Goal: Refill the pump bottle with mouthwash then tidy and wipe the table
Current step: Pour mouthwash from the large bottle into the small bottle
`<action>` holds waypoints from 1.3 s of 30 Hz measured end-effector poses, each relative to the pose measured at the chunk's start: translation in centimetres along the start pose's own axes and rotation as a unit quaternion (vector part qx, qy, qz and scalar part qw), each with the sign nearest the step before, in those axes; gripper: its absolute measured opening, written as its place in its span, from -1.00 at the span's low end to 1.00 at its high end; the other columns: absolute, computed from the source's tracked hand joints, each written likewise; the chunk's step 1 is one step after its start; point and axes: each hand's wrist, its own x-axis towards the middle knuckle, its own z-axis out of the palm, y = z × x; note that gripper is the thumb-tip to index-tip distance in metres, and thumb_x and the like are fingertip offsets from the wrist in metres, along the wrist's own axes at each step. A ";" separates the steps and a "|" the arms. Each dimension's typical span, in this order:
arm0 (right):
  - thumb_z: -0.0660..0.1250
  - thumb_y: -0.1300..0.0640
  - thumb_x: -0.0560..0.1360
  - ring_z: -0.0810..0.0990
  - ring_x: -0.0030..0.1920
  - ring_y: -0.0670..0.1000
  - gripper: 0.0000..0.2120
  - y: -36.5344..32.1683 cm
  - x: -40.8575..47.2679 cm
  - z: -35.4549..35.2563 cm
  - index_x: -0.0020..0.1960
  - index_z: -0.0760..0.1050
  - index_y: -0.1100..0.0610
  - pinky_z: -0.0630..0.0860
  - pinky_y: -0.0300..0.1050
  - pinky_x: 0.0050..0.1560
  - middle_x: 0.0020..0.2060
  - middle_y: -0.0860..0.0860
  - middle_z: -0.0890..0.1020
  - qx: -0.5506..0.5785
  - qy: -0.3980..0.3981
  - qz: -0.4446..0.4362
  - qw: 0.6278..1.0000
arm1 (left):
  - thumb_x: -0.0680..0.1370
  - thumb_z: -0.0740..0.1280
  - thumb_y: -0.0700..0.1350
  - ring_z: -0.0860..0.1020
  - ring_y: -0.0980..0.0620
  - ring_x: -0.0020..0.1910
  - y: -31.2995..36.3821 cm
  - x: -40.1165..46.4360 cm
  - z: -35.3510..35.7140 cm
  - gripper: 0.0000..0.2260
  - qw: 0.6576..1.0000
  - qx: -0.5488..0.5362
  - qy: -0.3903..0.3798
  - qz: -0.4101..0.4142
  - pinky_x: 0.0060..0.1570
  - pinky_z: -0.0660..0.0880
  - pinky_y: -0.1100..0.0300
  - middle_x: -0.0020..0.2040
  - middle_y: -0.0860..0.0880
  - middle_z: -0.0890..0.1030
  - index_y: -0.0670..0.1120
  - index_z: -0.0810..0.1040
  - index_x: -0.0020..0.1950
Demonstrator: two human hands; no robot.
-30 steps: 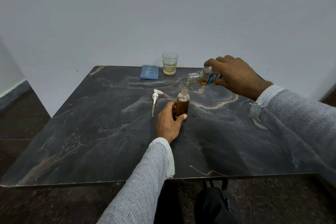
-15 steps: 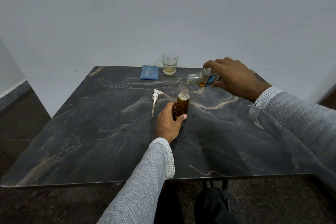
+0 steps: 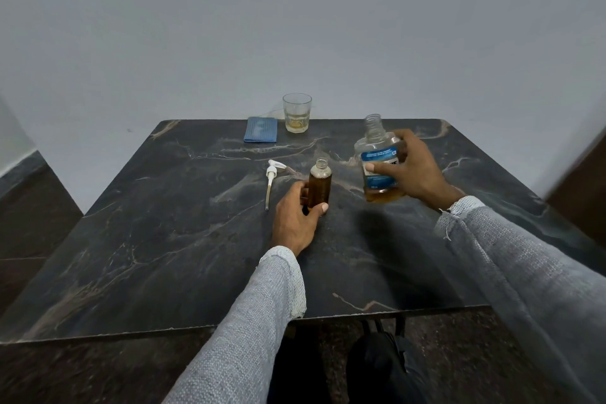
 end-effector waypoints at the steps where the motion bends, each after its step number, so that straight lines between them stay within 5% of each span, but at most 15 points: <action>1: 0.52 0.15 0.37 0.61 0.00 -0.07 -0.43 0.4 -0.1 -0.3 0.29 0.34 0.11 0.57 -0.32 -0.18 0.11 -0.01 0.57 0.027 0.009 0.010 1.000 | 0.44 0.50 -0.10 0.58 0.09 0.11 -0.1 0.0 0.0 -0.56 1.000 0.000 0.000 0.001 0.22 0.52 0.08 0.16 0.04 0.62 0.04 0.47 0.27; 9: 0.49 0.16 0.41 0.60 0.14 0.00 -0.49 3.9 -0.6 -1.7 0.27 0.36 0.07 0.60 -0.03 0.11 0.19 0.00 0.58 0.128 0.037 0.044 0.990 | 0.45 0.49 -0.09 0.57 0.04 0.17 -0.2 0.2 0.0 -0.55 1.000 0.000 -0.008 -0.002 0.24 0.51 0.04 0.22 -0.01 0.60 0.03 0.45 0.29; 18: 0.53 0.07 0.32 0.63 0.11 -0.04 -0.46 5.7 -0.5 -1.9 0.23 0.38 0.01 0.62 -0.17 -0.02 0.15 -0.03 0.60 0.177 0.020 0.048 0.983 | 0.45 0.49 -0.10 0.58 0.02 0.17 -0.4 0.1 0.0 -0.53 1.000 0.012 0.002 -0.001 0.24 0.52 0.02 0.23 -0.03 0.60 0.01 0.44 0.32; 27: 0.53 0.02 0.32 0.60 0.20 0.03 -0.36 7.3 -0.4 -2.2 0.33 0.38 0.07 0.56 0.04 0.18 0.22 0.04 0.60 0.220 -0.032 0.066 0.973 | 0.46 0.49 -0.11 0.57 0.02 0.17 -0.4 0.1 0.0 -0.52 1.000 0.019 0.000 0.006 0.17 0.49 0.18 0.26 -0.04 0.59 -0.01 0.43 0.34; 39: 0.53 0.06 0.28 0.58 0.21 0.00 -0.25 8.2 -1.3 -1.1 0.40 0.31 0.06 0.54 -0.02 0.22 0.21 0.00 0.58 0.240 -0.022 0.081 0.967 | 0.47 0.48 -0.10 0.57 -0.01 0.19 -0.2 0.0 0.0 -0.49 1.000 0.021 -0.002 0.008 0.23 0.51 0.08 0.29 -0.07 0.57 -0.03 0.40 0.38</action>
